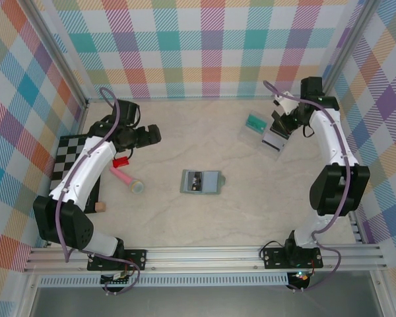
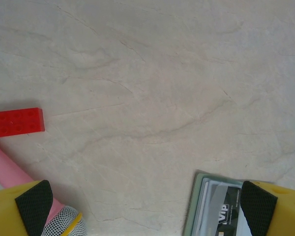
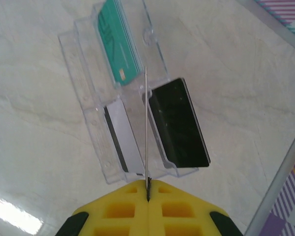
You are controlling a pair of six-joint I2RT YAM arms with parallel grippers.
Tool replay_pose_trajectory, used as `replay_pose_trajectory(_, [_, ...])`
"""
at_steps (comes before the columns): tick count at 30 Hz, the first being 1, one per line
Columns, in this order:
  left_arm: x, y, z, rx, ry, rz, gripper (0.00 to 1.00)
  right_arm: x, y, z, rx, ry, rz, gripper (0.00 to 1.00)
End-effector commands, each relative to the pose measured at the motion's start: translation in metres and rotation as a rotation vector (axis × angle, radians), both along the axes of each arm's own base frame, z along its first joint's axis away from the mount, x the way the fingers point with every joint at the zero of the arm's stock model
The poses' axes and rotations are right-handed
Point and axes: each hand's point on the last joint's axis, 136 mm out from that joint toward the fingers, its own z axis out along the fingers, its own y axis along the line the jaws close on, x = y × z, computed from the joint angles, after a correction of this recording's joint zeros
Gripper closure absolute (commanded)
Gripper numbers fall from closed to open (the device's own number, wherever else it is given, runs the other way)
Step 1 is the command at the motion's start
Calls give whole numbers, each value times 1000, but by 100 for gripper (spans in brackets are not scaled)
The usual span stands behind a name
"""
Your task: Take the credit cards out of the card holder
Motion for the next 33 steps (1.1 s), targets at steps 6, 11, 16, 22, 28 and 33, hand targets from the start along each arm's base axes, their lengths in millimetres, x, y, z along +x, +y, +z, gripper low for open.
replay_pose_trajectory(6, [5, 4, 0, 26, 18, -11, 0, 8, -14, -13, -88, 54, 146, 100])
replay_pose_trajectory(11, [5, 2, -7, 16, 43, -14, 0, 22, -22, -24, -140, 65, 151, 100])
replay_pose_trajectory(16, [5, 0, -13, 8, 59, -16, 0, 32, -22, -28, -145, 54, 162, 100])
replay_pose_trajectory(22, [3, -3, -20, -8, 84, -15, 0, 37, -19, -38, -124, 77, 184, 98])
replay_pose_trajectory(28, [0, -5, -27, -27, 105, -16, 0, 37, -20, -47, -113, 100, 186, 94])
replay_pose_trajectory(33, [0, -7, -29, -34, 111, -17, 0, 36, -21, -45, -118, 100, 184, 90])
